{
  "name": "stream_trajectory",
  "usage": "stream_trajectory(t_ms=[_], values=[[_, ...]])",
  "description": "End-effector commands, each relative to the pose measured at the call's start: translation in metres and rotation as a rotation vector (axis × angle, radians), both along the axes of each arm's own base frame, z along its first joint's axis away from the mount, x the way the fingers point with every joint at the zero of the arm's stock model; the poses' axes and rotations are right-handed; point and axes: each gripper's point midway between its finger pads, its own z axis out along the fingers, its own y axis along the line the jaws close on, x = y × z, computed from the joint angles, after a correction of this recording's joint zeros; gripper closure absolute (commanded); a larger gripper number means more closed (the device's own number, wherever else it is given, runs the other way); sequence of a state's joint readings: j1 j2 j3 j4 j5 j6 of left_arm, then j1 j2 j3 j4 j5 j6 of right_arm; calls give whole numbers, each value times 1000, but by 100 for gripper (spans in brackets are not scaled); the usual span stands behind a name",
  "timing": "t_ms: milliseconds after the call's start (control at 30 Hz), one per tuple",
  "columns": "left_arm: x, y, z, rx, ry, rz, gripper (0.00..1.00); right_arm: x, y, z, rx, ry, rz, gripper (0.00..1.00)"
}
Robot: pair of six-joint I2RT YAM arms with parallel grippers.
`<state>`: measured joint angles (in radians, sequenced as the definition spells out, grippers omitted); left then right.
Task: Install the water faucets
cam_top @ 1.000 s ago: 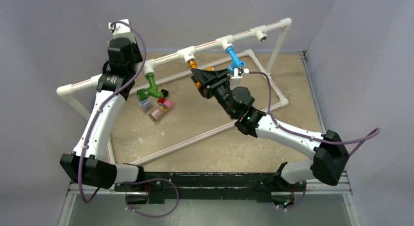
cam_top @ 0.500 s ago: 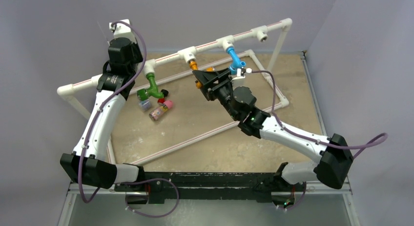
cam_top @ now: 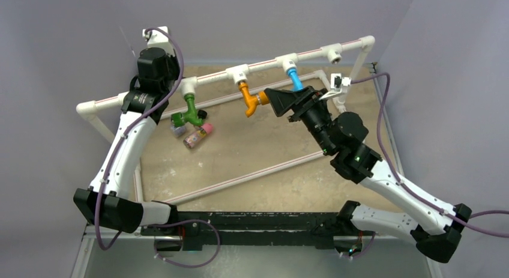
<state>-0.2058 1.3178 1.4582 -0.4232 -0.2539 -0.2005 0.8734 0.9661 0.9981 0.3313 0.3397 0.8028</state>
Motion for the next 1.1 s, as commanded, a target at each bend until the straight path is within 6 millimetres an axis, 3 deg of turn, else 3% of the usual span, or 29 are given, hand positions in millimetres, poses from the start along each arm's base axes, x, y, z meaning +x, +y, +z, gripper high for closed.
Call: stream_trajectory(t_ms=[0,167,300,533,767,900,1067], values=[[-22,-14,-28,11,134,-83,100,-4,-10,12,-340,-193,-24,16],[-21,-13,-30,20,140,-75,100,-5,-23,10,-692,-437,-57,17],[-18,-13,-35,22,156,-74,100,-21,-13,10,-901,-687,39,18],[-15,-12,-45,26,180,-60,100,-25,-7,2,-1239,-955,48,20],[-15,-14,-51,14,192,-65,100,-36,6,7,-1500,-1209,-198,16],[-16,-16,-51,9,192,-73,100,-30,9,13,-1621,-1297,-331,16],[-16,-17,-50,6,191,-80,100,-23,21,5,-1731,-1368,-396,17]])
